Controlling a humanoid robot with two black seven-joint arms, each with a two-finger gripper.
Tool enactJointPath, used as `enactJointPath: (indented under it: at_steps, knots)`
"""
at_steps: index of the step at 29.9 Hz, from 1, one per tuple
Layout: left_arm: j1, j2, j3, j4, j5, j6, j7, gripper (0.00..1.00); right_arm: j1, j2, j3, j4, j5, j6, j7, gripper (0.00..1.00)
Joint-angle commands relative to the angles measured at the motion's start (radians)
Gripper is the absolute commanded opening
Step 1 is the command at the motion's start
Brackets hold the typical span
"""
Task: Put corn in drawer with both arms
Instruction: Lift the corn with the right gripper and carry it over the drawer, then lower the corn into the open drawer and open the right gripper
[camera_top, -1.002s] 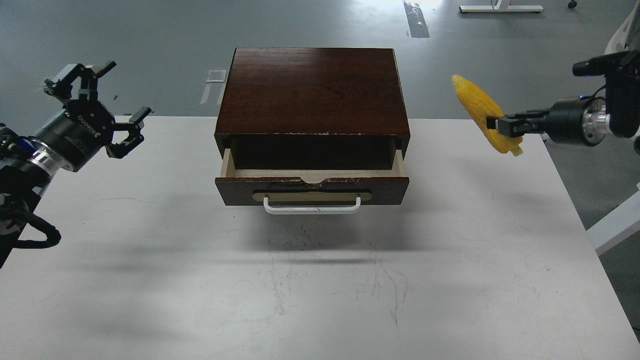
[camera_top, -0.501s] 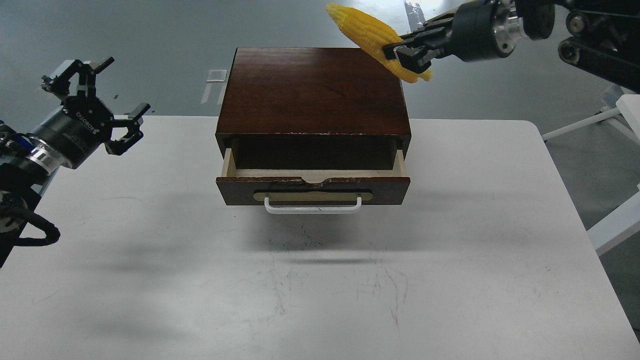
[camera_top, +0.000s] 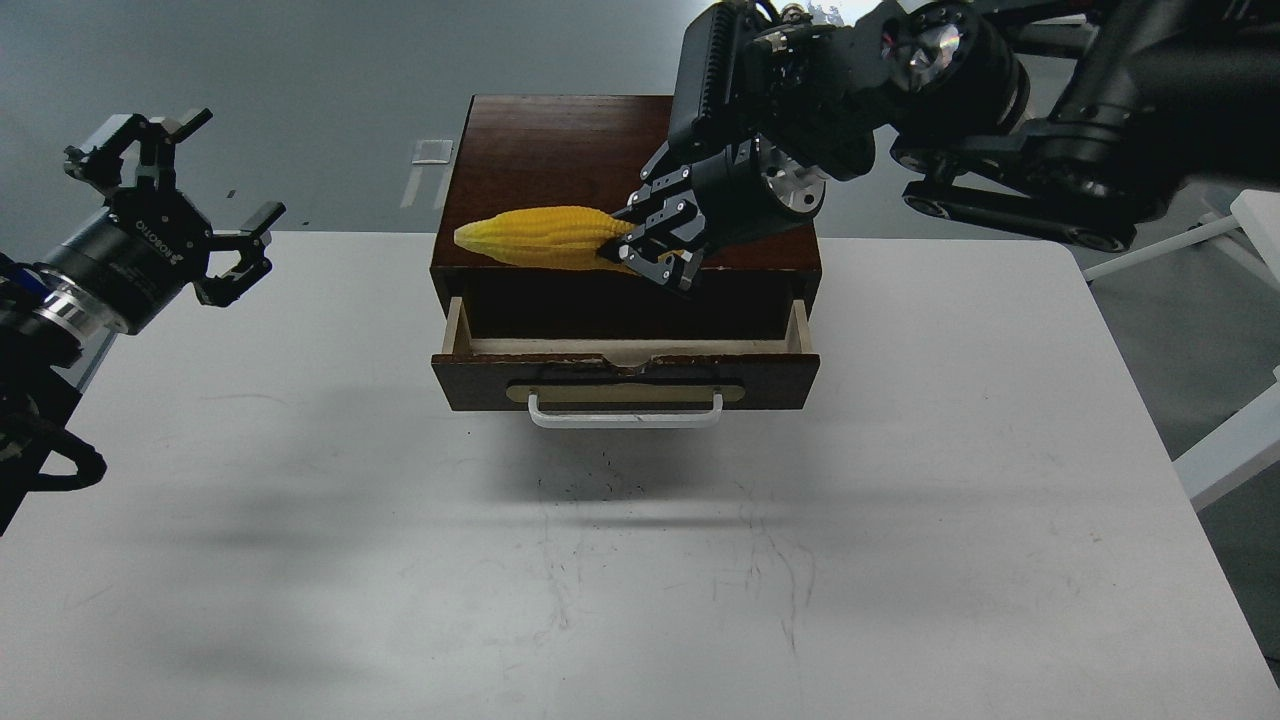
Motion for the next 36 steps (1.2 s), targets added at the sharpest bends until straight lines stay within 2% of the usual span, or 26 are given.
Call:
enactJointPath:
  at_steps: [1, 15, 17, 20, 25, 26, 31, 36]
  knots:
    - [0.000, 0.001, 0.000, 0.000, -0.001, 0.000, 0.000, 0.99, -0.009, 0.035, -0.045, -0.009, -0.010, -0.032, 0.000, 0.00]
    - [0.000, 0.009, 0.000, -0.001, -0.001, 0.000, 0.000, 0.99, -0.076, 0.066, -0.080, -0.046, -0.007, -0.049, 0.000, 0.01]
    - [0.000, 0.009, 0.000, -0.001, -0.001, 0.000, 0.000, 0.99, -0.076, 0.066, -0.080, -0.048, -0.007, -0.049, 0.000, 0.08]
    - [0.000, 0.009, 0.000, -0.001, 0.001, 0.000, 0.000, 0.99, -0.079, 0.066, -0.080, -0.046, -0.007, -0.049, 0.000, 0.11]
    - [0.000, 0.015, 0.000, -0.003, 0.002, 0.000, 0.000, 0.99, -0.089, 0.068, -0.080, -0.043, -0.001, -0.049, 0.000, 0.26]
    - [0.000, 0.015, 0.000, -0.003, 0.002, 0.000, 0.000, 0.99, -0.089, 0.068, -0.080, -0.043, -0.001, -0.049, 0.000, 0.26]
    - [-0.001, 0.015, 0.000, -0.003, 0.002, 0.000, 0.000, 0.99, -0.089, 0.066, -0.080, -0.042, 0.001, -0.049, 0.000, 0.44]
    - [-0.001, 0.015, 0.000, -0.004, 0.002, 0.000, 0.000, 0.99, -0.089, 0.066, -0.080, -0.042, 0.001, -0.051, 0.000, 0.54]
